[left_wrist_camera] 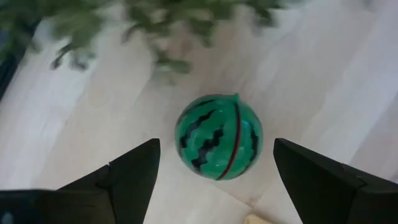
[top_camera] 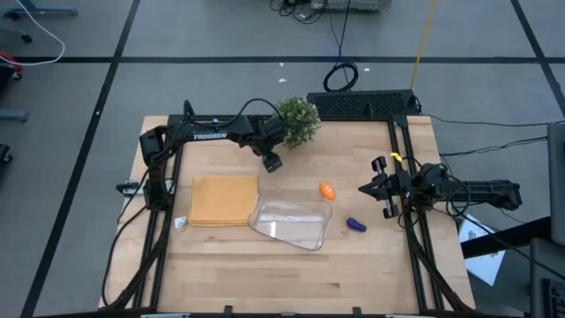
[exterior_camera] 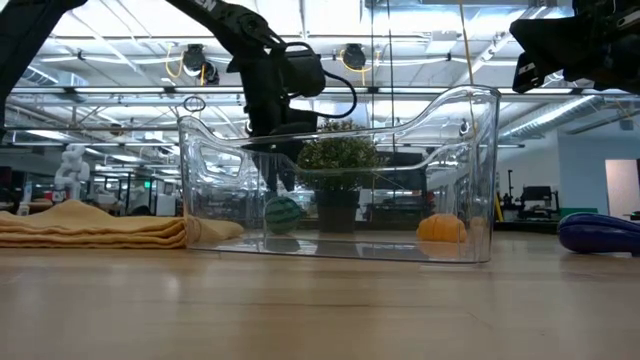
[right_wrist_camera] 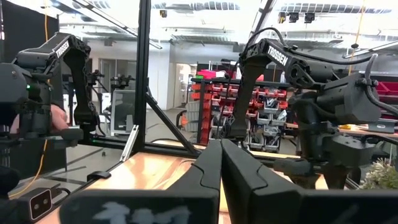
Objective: Pick and placing Produce into tupperware
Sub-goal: Put the watermelon into the transparent bin
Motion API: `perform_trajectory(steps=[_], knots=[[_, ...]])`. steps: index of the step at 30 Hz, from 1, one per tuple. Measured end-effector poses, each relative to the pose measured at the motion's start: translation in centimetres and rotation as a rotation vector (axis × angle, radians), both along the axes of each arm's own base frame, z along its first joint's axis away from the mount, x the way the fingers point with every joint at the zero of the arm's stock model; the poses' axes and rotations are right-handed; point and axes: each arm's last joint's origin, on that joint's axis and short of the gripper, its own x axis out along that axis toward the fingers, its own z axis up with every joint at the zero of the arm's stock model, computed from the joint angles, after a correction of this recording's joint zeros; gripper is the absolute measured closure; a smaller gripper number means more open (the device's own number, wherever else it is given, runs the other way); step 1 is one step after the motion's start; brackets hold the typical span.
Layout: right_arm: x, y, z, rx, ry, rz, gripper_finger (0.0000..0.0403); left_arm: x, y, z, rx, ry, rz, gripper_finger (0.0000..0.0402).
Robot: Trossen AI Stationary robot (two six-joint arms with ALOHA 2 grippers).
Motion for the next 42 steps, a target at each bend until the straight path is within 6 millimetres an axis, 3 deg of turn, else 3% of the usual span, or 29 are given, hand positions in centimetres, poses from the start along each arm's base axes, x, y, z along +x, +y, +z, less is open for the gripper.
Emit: perform_trajectory(steps=[11,19,30,42], knots=[[0.0,0.0,0.0,0.009,-0.001,0.003,0.0403,-0.5,-0.1,-0.1,-0.045,0.024,0.17,0.0082],[0.0,0.0,0.0,0.015,0.0,0.004,0.0403,-0.4,-0.2,-0.1,-0.087,0.001,0.172,0.008],[0.0,0.0,0.0,0.053,0.01,0.014,0.0403,-0.2,-0.7,-0.1,-0.052,0.014,0.144,0.0044],[0.0,0.0,-0.2,0.055,0.028,0.014,0.0403,0.2,-2.4,0.3,0.036,0.079,-0.187,0.0051]])
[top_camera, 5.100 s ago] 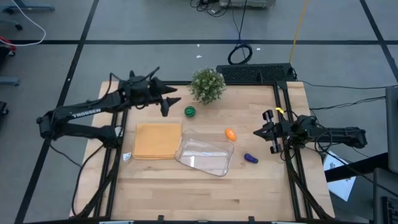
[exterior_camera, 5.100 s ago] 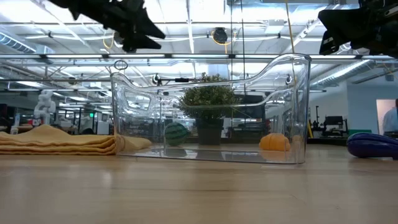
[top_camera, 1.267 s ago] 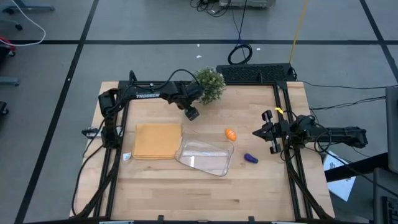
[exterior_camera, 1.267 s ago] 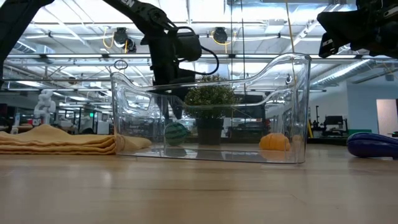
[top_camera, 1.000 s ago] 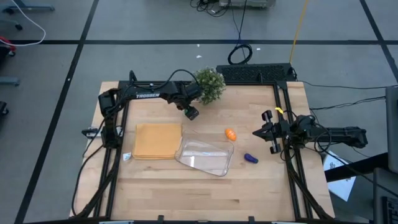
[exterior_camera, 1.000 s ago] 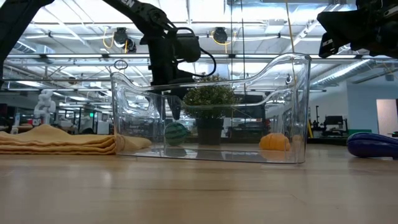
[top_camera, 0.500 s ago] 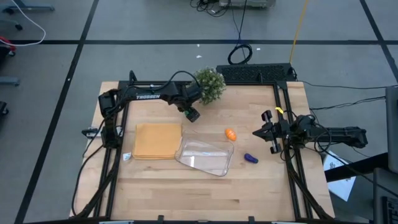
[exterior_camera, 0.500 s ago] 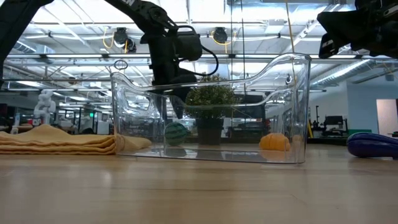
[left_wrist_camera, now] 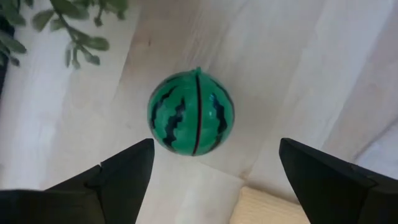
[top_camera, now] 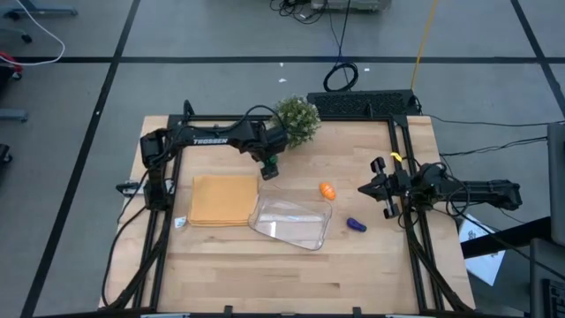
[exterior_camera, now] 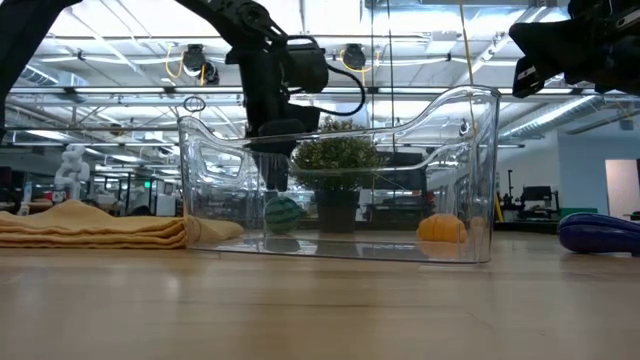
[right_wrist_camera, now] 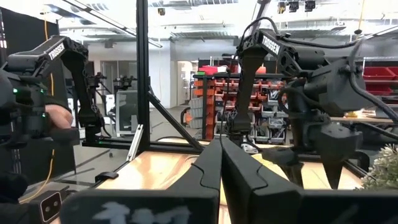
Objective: Pick and placing Produce into tupperware
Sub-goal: Put the watermelon into the transparent bin
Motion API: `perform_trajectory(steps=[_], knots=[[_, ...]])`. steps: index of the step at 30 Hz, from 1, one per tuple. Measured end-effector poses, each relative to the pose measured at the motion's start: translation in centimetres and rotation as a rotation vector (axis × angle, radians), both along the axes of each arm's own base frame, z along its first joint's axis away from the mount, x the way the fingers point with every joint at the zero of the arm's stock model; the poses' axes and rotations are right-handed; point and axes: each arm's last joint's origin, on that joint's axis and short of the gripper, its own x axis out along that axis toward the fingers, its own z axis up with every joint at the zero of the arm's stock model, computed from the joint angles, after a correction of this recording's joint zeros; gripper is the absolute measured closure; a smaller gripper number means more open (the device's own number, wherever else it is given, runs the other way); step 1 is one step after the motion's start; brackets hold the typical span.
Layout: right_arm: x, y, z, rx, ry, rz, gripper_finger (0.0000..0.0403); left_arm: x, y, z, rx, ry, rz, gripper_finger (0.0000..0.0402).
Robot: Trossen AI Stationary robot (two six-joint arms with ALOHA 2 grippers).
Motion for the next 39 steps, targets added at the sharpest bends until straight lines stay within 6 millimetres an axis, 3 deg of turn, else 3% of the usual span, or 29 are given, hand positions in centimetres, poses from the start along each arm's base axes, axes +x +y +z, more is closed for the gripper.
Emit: perform_trajectory(steps=[9,29,39], knots=[[0.0,0.0,0.0,-0.003,-0.001,-0.001,0.0403,-0.7,-0.3,2.0,0.033,-0.039,-0.053,0.0033],[0.0,0.0,-0.1,0.002,0.006,0.0,0.0403,0.0,-0.1,1.8,0.036,-0.089,-0.058,0.0023],[0.0,0.0,-0.1,0.007,0.007,0.002,0.0403,-0.5,-0.2,-0.1,0.038,-0.074,-0.033,0.0023]])
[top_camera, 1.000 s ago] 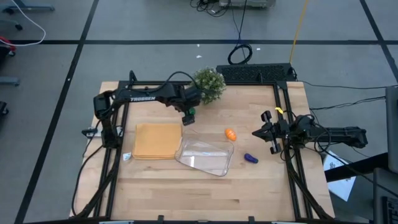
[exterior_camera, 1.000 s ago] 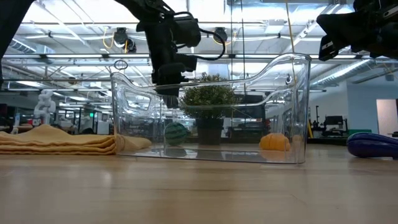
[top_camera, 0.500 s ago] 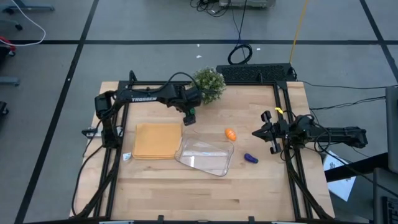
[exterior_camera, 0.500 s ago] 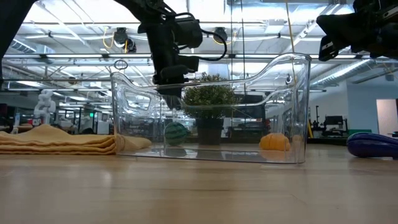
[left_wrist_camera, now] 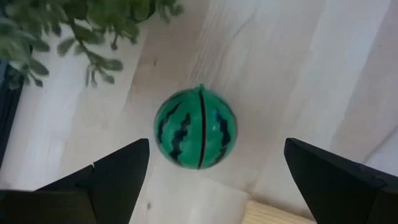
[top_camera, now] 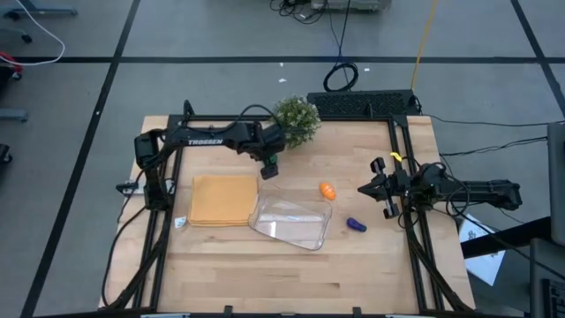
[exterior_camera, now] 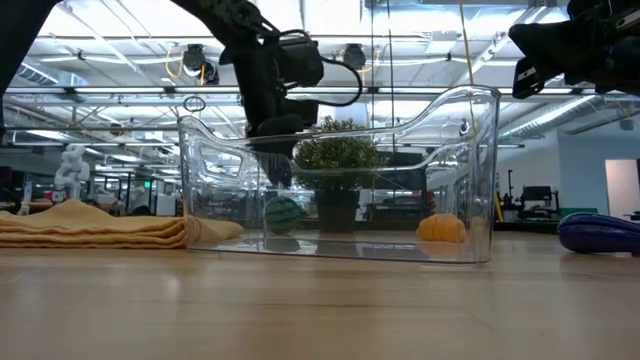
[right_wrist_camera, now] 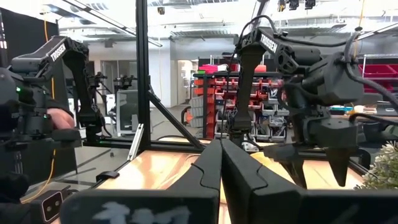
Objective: Pick and placing Produce into tupperware
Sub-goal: Put the watermelon into the transparent bin
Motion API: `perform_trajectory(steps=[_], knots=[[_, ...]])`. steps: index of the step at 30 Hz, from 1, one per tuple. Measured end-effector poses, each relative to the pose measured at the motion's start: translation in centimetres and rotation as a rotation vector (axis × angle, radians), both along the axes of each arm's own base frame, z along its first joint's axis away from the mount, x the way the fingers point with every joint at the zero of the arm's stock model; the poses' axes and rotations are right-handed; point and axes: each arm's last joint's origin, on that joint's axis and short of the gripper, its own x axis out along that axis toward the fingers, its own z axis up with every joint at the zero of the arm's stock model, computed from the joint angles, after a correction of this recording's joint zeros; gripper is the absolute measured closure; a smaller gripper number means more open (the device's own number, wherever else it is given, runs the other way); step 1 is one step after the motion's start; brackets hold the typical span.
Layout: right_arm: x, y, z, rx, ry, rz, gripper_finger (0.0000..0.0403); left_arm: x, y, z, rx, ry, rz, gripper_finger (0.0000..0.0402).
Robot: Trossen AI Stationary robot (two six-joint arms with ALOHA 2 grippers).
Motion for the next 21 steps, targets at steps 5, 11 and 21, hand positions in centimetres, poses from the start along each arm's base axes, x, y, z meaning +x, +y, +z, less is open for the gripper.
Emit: perform_trajectory(steps=[5,11,21], knots=[[0.0,0.0,0.0,-0.001,0.0,0.0,0.0403,-0.1,0.0,-0.8,-0.004,-0.014,0.002,0.0023],[0.0,0.0,0.0,-0.002,0.0,-0.001,0.0403,0.0,0.1,-1.4,0.014,-0.047,0.006,0.0023],[0.0,0.0,0.0,-0.003,-0.001,-0.001,0.0403,-0.7,0.9,-2.7,0.042,-0.034,0.026,0.0023]])
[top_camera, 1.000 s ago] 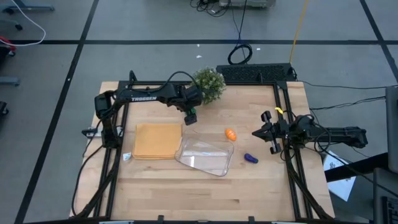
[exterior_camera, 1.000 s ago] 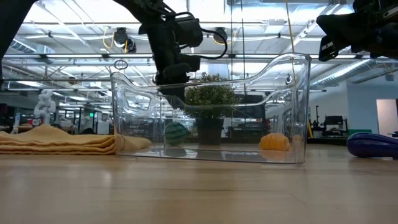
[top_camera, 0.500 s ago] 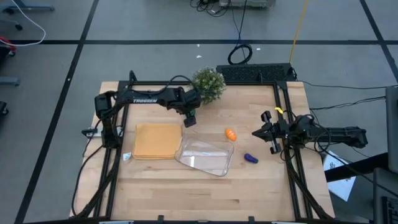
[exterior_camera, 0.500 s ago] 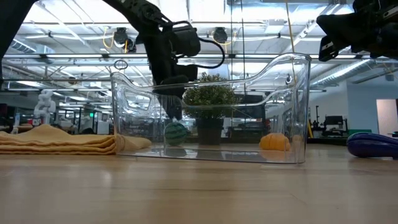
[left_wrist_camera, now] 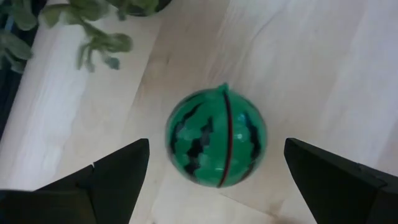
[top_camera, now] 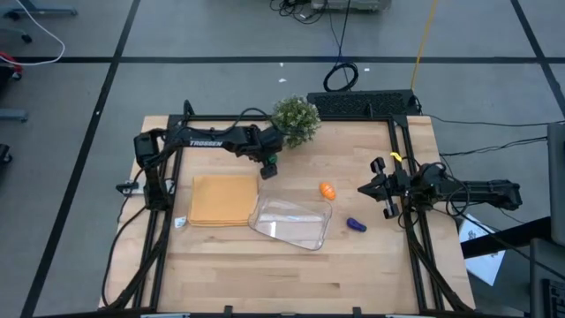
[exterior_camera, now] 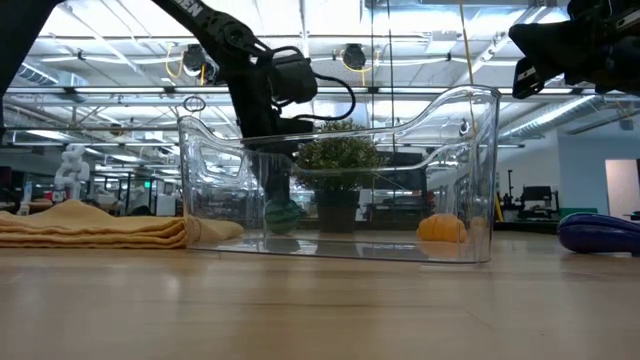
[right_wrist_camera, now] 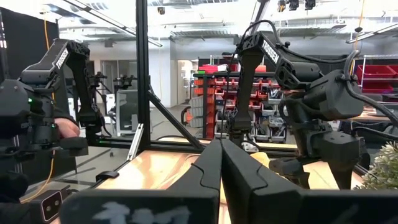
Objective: Pick and placing Produce into tupperware
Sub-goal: Put the watermelon into the transparent bin
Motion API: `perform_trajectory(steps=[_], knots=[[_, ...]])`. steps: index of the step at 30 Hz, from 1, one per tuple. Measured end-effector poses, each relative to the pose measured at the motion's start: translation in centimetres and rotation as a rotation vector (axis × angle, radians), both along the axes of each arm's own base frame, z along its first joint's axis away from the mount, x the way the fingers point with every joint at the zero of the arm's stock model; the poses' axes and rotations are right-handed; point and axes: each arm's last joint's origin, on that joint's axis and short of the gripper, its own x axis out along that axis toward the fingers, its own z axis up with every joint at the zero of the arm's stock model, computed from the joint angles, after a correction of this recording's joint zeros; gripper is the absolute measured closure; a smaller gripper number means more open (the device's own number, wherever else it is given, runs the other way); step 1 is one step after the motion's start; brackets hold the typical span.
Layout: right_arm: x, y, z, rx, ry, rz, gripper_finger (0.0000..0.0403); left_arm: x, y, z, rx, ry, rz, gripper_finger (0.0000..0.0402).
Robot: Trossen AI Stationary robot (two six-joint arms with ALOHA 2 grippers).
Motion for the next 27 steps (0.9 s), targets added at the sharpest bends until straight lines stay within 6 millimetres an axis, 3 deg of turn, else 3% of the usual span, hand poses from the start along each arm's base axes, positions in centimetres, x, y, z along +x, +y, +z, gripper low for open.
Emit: perform_trajectory(steps=[19,27], knots=[[0.0,0.0,0.0,0.0,0.0,0.0,0.0403,-0.2,1.0,-1.0,-0.015,-0.061,-0.022,0.0023],[0.0,0.0,0.0,0.0,0.0,0.0,0.0403,0.2,1.1,-3.5,-0.044,0.004,-0.033,0.0023]])
